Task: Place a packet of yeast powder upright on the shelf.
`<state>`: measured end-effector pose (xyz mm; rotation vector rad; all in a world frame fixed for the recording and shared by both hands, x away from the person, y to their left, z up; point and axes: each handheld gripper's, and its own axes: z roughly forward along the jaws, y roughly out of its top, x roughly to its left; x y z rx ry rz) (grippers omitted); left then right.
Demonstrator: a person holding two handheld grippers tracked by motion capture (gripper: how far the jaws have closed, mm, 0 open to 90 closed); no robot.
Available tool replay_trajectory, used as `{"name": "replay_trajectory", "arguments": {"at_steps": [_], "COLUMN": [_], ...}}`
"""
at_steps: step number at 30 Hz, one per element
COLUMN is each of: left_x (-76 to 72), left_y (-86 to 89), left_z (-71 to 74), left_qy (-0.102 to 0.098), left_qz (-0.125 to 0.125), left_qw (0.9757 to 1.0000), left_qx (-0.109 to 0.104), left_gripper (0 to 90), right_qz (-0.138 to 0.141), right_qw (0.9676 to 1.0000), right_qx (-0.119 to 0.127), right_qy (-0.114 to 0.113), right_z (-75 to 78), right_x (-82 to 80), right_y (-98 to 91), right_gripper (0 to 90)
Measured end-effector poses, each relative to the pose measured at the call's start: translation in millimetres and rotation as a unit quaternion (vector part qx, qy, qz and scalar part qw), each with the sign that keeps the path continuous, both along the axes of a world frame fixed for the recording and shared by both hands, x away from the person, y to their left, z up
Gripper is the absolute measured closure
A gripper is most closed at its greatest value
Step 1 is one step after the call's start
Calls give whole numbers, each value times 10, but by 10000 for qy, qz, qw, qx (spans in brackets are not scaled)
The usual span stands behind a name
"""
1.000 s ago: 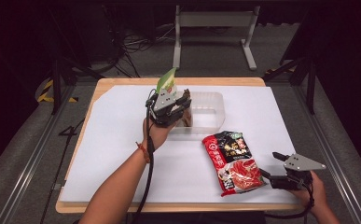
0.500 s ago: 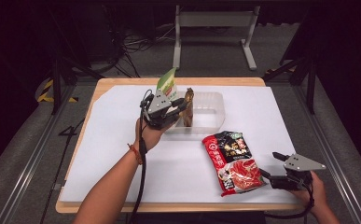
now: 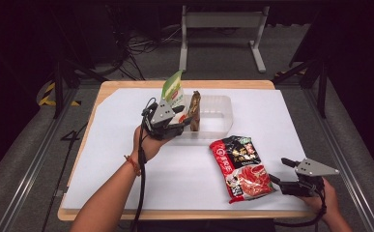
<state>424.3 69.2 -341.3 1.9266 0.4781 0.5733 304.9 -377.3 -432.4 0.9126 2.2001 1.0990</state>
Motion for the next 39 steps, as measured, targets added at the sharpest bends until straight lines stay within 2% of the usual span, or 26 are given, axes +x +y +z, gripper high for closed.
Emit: {"name": "replay_trajectory", "arguments": {"at_steps": [1, 4, 6, 11, 13, 15, 17, 18, 21, 23, 26, 28, 29, 30, 32, 34, 38, 39], "left_x": [0, -79, -117, -199, -218, -225, -248, -249, -259, -264, -299, -334, -334, -375, -398, -429, -497, -513], "left_y": [0, 67, 124, 268, 333, 360, 443, 466, 551, 578, 655, 696, 696, 741, 765, 808, 927, 952], "left_z": [0, -45, -75, -148, -189, -211, -288, -305, -367, -385, -460, -523, -523, -580, -613, -654, -737, -747], "left_qy": [0, -50, 8, 80, 213, 245, 381, 452, 632, 651, 756, 796, 796, 831, 857, 905, 1008, 1023], "left_qz": [0, -52, -105, -85, -171, -141, -109, -98, -100, -109, -95, -13, -13, 3, 54, 61, 177, 186], "left_qw": [10000, 9998, 9998, 9997, 9994, 9993, 9986, 9981, 9974, 9971, 9953, 9941, 9941, 9932, 9929, 9925, 9923, 9923], "left_qx": [0, 208, 160, 232, 235, 259, 342, 395, 333, 377, 601, 731, 731, 821, 821, 814, 703, 671], "left_gripper": [447, 431, 398, 352, 317, 305, 290, 294, 289, 282, 264, 213, 208, 201, 187, 178, 157, 157], "right_qz": [0, 25, 30, 35, -26, -62, -73, -43, 16, 57, 120, 164, 164, 204, 186, 298, 330, 448], "right_qw": [10000, 10000, 10000, 9999, 9999, 9997, 9996, 9995, 9996, 9996, 9996, 9995, 9995, 9993, 9993, 9988, 9979, 9970], "right_qx": [0, 16, 29, 70, 78, 166, 190, 201, 182, 166, 118, 127, 127, 193, 207, 262, 315, 336], "right_qy": [0, 25, 63, 115, 129, 182, 212, 219, 220, 220, 235, 230, 230, 262, 232, 293, 451, 533], "right_z": [0, 0, 1, 3, 7, 13, 21, 27, 38, 37, 29, 30, 30, 39, 43, 64, 86, 89], "right_x": [0, 3, 6, 17, 24, 36, 44, 44, 32, 27, 10, 4, 4, 7, 0, 3, 56, 74], "right_y": [0, 0, 0, -2, -2, -15, -21, -19, 9, 19, 55, 67, 67, 72, 78, 97, 133, 139], "right_gripper": [251, 261, 263, 274, 285, 286, 283, 281, 256, 251, 246, 254, 254, 260, 264, 259, 198, 159]}}
